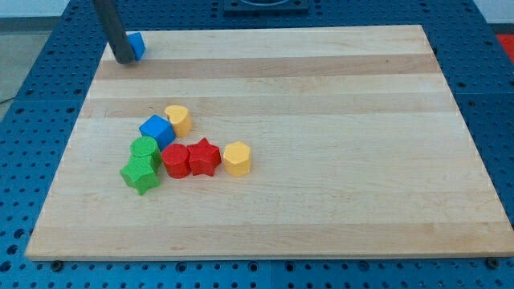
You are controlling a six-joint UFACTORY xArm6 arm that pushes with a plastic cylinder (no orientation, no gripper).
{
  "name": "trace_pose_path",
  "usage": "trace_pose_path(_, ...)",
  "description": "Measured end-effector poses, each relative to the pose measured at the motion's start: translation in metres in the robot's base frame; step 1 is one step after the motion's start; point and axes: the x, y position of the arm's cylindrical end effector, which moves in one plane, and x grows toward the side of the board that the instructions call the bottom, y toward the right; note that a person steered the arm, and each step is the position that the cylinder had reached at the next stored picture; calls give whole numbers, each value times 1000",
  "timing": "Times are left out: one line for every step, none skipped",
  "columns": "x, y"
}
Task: Nudge the group of blocks
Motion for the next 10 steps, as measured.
trace_pose_path(-5, 11)
trace_pose_path(-5, 11)
trace_pose_path(27, 11)
trace_pose_path(73, 11)
trace_pose_path(77, 11)
trace_pose_path(148, 9)
trace_pose_path(186, 7)
trace_pose_path(209, 18)
trace_pose_path(276, 25)
trace_pose_path(306, 61)
